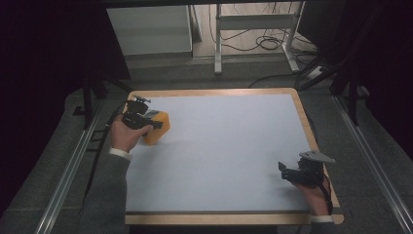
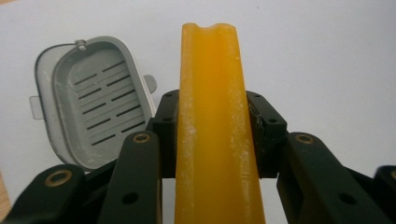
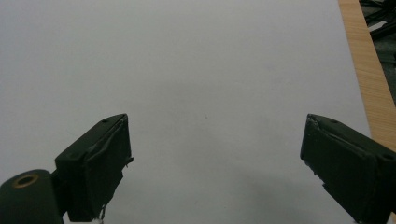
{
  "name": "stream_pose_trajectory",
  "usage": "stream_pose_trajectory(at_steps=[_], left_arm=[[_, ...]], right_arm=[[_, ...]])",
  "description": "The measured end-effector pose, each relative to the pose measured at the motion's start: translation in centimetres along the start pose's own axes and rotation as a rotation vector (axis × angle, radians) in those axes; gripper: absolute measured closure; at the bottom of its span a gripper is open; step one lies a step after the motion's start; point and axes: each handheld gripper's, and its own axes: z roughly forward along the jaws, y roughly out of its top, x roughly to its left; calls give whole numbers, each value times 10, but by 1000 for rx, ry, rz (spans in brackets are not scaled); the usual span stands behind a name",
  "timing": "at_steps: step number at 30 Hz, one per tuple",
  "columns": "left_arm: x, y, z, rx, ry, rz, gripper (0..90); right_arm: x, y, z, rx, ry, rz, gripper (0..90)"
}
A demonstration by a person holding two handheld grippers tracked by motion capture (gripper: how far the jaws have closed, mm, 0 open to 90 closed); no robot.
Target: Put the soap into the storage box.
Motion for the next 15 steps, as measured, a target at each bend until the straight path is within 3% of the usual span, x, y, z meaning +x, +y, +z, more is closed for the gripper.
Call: stream_pose_trajectory(at_steps=[15], left_arm=[[27,12,-3,-3,27,-67,611]], right_arm=[[3,0,1,3,2,-5,85]])
